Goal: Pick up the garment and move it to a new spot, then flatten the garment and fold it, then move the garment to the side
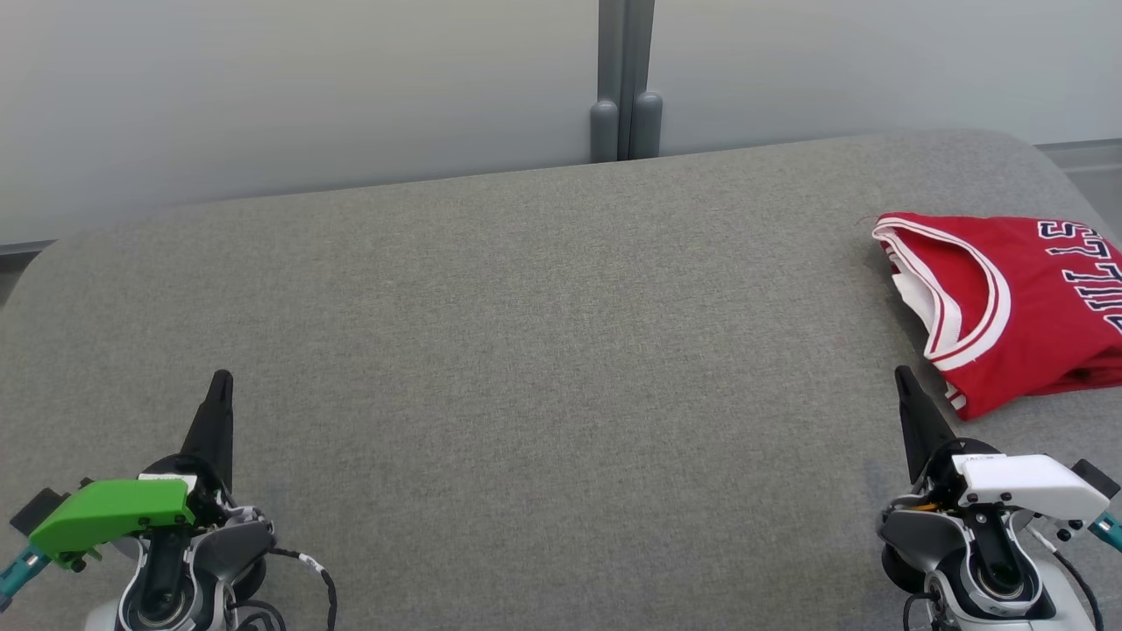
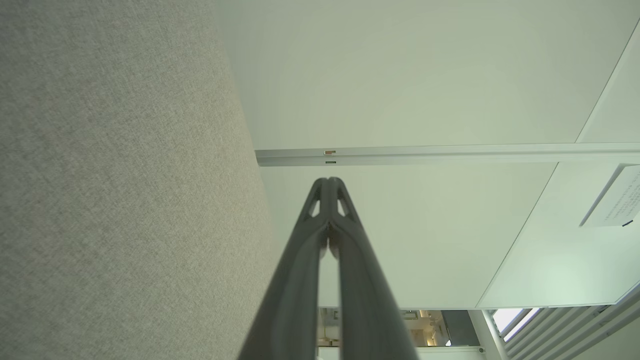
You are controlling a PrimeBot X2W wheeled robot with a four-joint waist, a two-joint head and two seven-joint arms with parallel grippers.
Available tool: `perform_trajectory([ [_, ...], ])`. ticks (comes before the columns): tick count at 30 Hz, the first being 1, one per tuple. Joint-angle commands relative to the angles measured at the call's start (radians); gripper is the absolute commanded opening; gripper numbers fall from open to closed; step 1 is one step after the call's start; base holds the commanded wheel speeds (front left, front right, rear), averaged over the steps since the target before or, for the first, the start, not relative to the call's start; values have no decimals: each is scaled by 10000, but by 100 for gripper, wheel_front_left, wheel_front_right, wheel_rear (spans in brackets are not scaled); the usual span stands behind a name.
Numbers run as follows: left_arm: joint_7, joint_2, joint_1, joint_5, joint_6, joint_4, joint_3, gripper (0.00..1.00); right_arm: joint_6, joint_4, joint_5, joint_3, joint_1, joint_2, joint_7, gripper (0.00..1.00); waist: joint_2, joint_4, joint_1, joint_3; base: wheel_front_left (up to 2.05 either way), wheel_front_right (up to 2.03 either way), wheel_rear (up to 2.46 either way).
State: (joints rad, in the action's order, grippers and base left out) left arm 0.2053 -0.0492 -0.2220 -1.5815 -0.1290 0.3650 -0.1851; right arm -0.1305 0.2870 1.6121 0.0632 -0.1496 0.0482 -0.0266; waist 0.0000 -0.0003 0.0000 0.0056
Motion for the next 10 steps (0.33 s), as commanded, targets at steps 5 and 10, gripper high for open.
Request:
perform_trajectory([
  [5,-6,-8,-127,-70,-63,18,3,0,-4,17,49,29,-93,40,-55,0,0,0,0,0,0,0,0],
  [10,-7,-8,-127,-70,-61,17,3,0,-6,17,48,29,-93,40,-55,0,0,0,0,0,0,0,0],
])
